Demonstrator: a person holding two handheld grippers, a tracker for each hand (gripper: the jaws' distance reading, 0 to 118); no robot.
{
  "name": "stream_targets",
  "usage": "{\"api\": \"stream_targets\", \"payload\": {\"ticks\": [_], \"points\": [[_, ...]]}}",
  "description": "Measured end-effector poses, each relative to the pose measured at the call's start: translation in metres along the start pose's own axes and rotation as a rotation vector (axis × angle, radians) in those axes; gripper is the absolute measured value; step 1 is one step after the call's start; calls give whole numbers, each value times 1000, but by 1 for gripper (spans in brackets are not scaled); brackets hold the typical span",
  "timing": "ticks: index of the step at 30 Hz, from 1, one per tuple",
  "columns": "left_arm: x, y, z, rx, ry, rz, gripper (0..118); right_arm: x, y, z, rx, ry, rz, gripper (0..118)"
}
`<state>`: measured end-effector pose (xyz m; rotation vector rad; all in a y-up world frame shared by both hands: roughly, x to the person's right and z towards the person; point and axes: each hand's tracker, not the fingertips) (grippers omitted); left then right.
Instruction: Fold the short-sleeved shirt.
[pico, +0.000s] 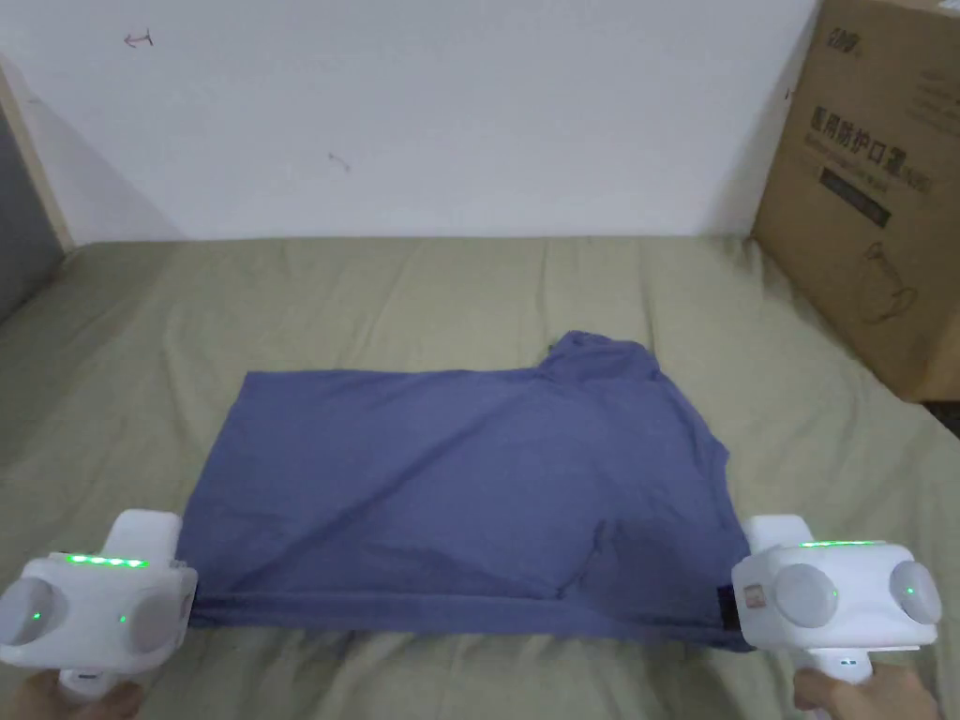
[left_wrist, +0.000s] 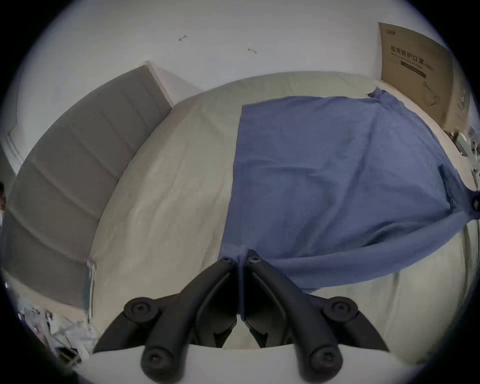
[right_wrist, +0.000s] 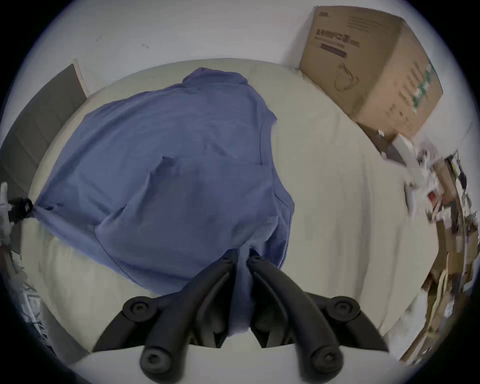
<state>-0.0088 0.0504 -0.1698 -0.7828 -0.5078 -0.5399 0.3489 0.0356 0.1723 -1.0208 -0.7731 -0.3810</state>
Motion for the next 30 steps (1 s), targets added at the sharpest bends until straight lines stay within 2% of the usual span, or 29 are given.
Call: {"api": "stream_targets", "payload": {"ticks": [3,7,11,19,20,21,22,23,24,25,26,27,30], "points": [[-9,-44,27,-11,-18,31,2,5,-52,20,6,25,-38,4],[-13,-94,70,13,-13,43,2,7,-97,39,10,30,-17,4],[-19,-113,68,39,-2,-23,2,14,-118,45,4,62,-57,4],[-19,-114,65,6,-25,57,3,21,-129,51,27,84,-105,4],[-9,-121,80,34,0,28,4,21,-128,52,33,86,-113,4],[-8,-120,80,37,0,26,10,22,-127,52,34,88,-113,9],[-8,-117,80,28,-1,24,25,22,-128,54,40,88,-108,23],[-26,-130,47,16,-10,29,58,22,-128,54,37,78,-97,55],[-33,-134,37,14,-35,53,86,23,-129,55,32,68,-90,77],[-37,-135,33,4,-47,66,105,25,-130,57,37,68,-96,82],[-42,-136,32,8,-63,83,109,27,-130,61,43,67,-104,82],[-39,-132,52,22,-70,103,105,29,-130,64,46,71,-111,82],[-50,-132,59,21,-120,159,104,30,-124,77,66,71,-105,82]]}}
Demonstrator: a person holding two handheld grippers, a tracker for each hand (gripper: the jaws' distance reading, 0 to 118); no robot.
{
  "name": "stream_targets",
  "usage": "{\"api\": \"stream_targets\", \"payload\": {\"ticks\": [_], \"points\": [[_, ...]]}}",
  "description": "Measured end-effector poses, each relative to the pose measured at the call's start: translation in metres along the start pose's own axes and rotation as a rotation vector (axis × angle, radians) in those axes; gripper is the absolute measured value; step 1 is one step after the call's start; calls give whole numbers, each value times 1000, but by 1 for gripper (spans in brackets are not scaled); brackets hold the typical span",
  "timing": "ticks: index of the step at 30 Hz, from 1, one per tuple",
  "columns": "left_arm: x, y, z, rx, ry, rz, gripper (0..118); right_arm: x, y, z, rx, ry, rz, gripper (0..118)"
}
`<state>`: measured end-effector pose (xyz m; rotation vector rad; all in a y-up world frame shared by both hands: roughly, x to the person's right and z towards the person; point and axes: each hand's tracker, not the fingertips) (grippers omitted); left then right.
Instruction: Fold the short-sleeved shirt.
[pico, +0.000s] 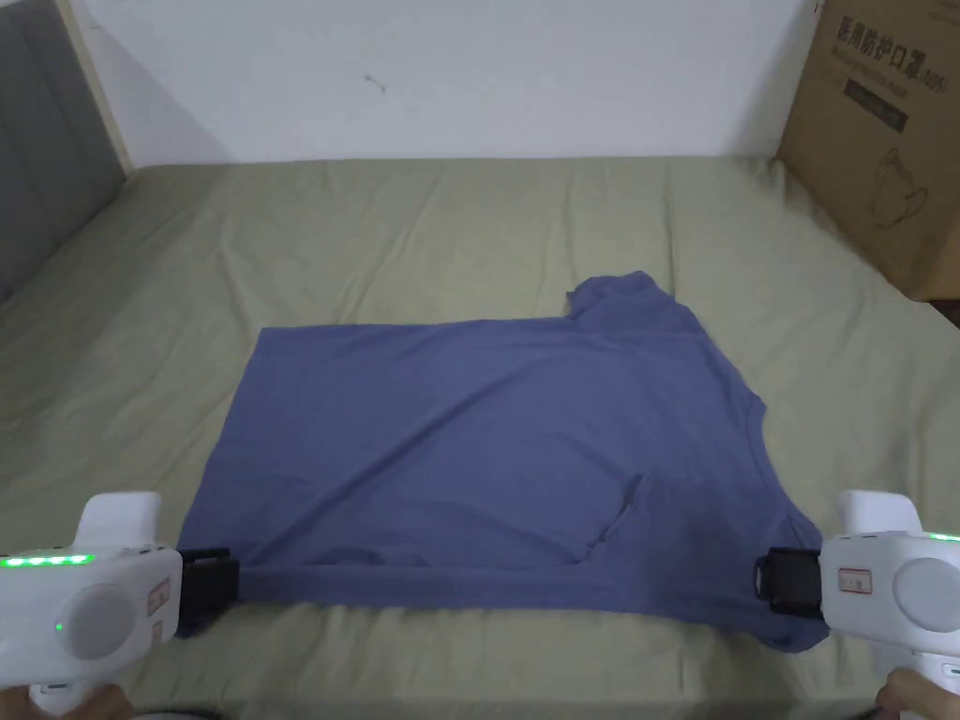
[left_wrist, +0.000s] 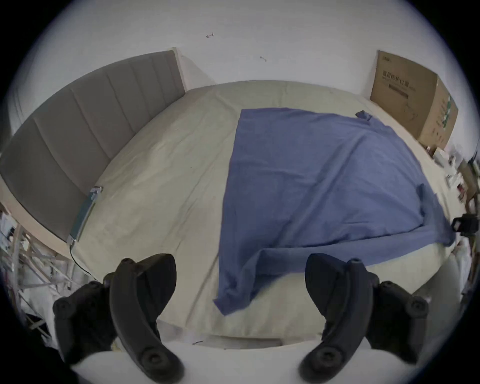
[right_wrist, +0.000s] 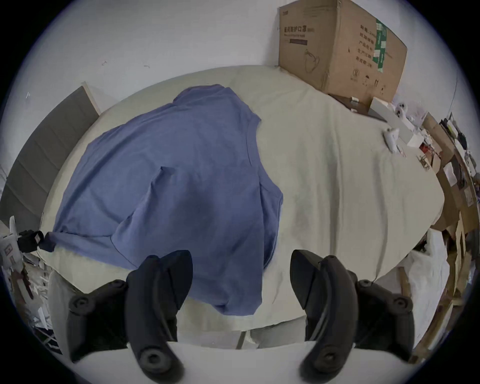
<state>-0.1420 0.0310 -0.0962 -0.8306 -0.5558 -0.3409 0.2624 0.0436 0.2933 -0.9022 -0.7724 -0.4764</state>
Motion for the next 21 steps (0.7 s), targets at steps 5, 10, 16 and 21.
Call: {"api": "stream_targets", "payload": {"ticks": [5,10,16,21], "points": [[21,-10,55,30,-79,24,7,-21,11,16,73,5,95,29],[32,-29,57,-36,-81,-15,0,-45,10,7,46,86,76,0],[20,-30,55,-39,-60,33,66,-55,8,-3,12,124,97,0],[9,-19,39,-39,-34,47,104,-49,6,-11,-1,126,58,0]]}}
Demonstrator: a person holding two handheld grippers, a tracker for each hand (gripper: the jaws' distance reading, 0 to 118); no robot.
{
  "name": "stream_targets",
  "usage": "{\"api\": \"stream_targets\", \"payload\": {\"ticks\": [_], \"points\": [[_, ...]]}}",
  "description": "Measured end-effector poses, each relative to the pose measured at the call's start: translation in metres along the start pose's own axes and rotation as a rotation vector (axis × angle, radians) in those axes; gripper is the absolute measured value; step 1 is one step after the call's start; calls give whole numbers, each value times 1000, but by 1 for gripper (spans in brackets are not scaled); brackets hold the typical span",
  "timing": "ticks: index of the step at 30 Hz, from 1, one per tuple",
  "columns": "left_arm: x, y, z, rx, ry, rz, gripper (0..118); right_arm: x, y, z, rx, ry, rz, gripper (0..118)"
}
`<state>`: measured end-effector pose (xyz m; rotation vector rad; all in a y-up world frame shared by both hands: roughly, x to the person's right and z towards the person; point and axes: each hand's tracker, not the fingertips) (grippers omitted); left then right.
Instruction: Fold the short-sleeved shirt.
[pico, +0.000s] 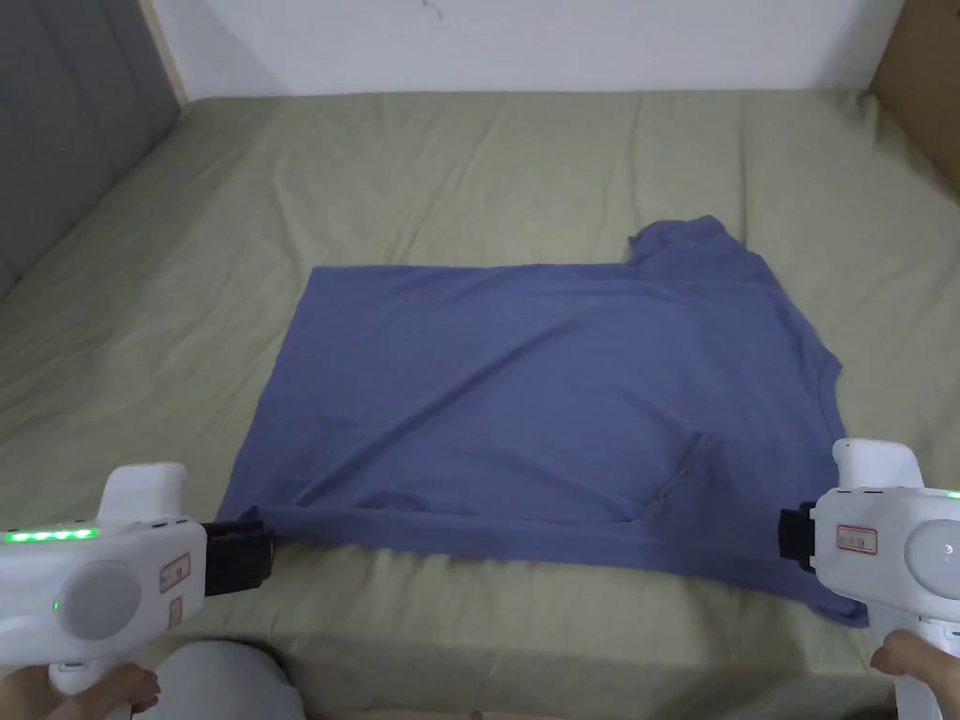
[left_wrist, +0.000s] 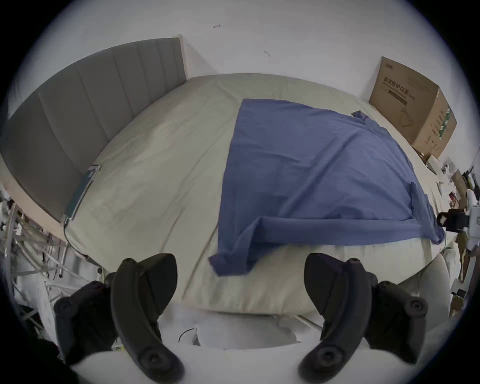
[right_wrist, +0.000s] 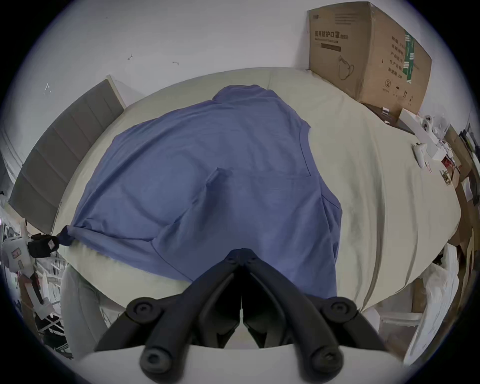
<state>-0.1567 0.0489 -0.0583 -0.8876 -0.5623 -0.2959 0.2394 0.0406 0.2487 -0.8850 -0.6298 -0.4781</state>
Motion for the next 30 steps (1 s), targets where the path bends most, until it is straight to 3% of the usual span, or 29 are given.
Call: {"api": "stream_targets", "payload": {"ticks": [3,4,5,7,14,15,16,17,18,24,25,26,27,28,30], "points": [[8,5,-16,-36,-29,-46,102,1,-1,-4,-15,-39,0,0],[10,7,-20,-61,-27,-50,96,2,-1,-4,-18,-38,0,0],[11,8,-23,-67,-41,-45,70,2,-1,-4,-20,-32,-1,0],[13,6,-32,-76,-60,-41,2,4,-3,-3,-22,-28,-1,0],[6,11,-30,-67,-58,-9,3,21,2,12,20,-1,-63,0],[8,11,-29,-63,-55,-10,3,25,4,14,29,14,-85,15],[6,12,-29,-61,-55,-10,3,28,6,15,34,21,-100,43],[6,13,-29,-62,-55,-11,3,32,8,17,40,23,-116,86],[7,12,-29,-63,-55,-10,3,34,9,17,36,19,-113,89],[10,10,-34,-77,-52,-23,3,50,9,14,32,-61,-92,87],[10,9,-35,-81,-47,-23,3,54,7,7,5,-64,-95,75],[10,8,-35,-83,-47,-21,3,58,3,1,-35,-54,-109,26],[10,8,-35,-85,-51,-17,3,61,-1,-4,-53,-37,-129,8],[10,8,-35,-85,-54,-14,3,63,-4,-8,-57,-25,-127,0],[8,9,-35,-86,-54,-12,3,60,-5,-9,-72,-78,-107,0]]}}
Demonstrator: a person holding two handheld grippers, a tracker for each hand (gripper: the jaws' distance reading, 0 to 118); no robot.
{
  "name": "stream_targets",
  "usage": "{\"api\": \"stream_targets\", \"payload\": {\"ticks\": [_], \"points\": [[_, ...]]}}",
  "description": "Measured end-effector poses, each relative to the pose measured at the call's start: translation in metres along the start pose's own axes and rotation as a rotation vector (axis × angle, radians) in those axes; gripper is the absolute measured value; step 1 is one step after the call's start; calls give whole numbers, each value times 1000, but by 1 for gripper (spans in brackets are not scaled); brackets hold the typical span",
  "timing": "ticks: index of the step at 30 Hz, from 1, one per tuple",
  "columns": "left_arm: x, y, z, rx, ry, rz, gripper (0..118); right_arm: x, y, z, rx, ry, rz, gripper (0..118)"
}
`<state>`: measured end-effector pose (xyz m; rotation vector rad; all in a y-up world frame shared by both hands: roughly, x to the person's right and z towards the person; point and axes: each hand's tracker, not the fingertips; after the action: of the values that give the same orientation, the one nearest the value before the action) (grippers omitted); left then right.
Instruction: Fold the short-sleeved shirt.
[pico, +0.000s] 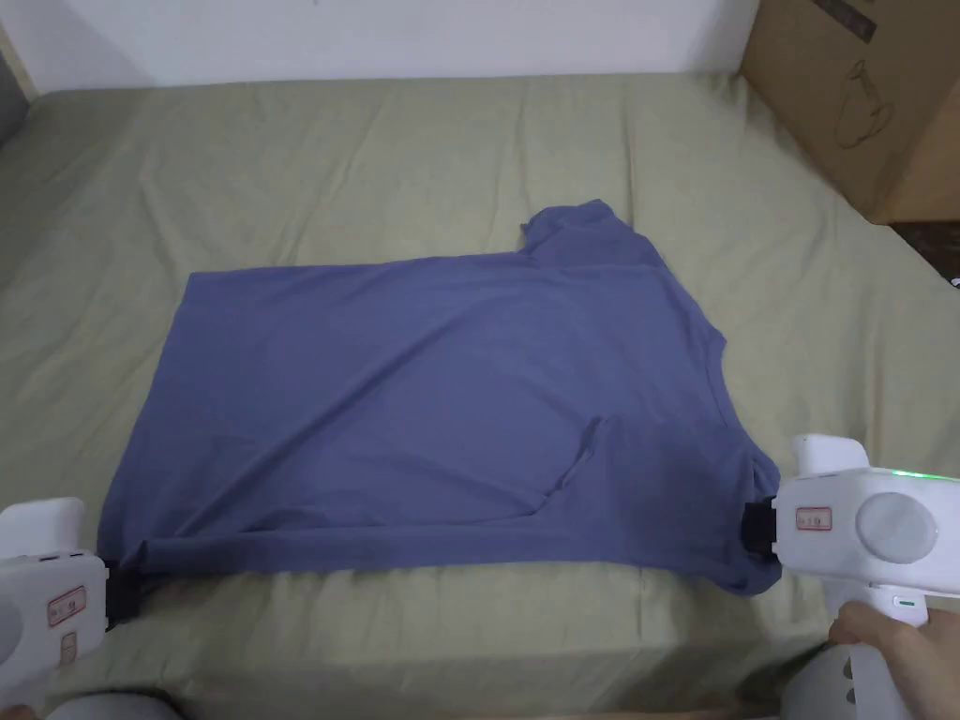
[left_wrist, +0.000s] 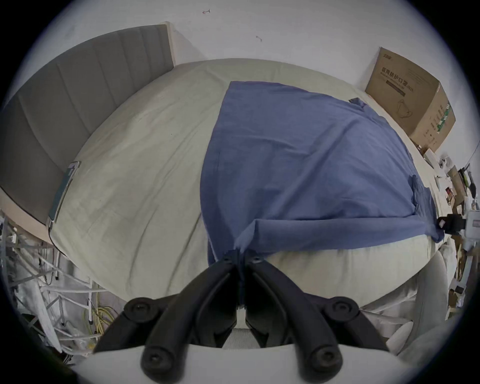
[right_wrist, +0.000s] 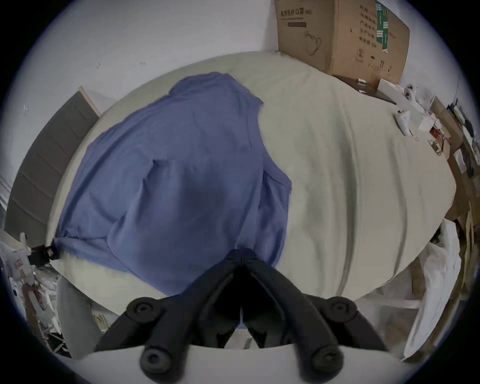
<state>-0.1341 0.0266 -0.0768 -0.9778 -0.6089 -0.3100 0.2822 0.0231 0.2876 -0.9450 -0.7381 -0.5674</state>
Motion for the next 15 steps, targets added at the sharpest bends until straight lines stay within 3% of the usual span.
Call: {"api": "stream_targets", "payload": {"ticks": [15], "points": [[-8,37,18,34,15,-14,3,2,42,36,117,50,-7,0]]}}
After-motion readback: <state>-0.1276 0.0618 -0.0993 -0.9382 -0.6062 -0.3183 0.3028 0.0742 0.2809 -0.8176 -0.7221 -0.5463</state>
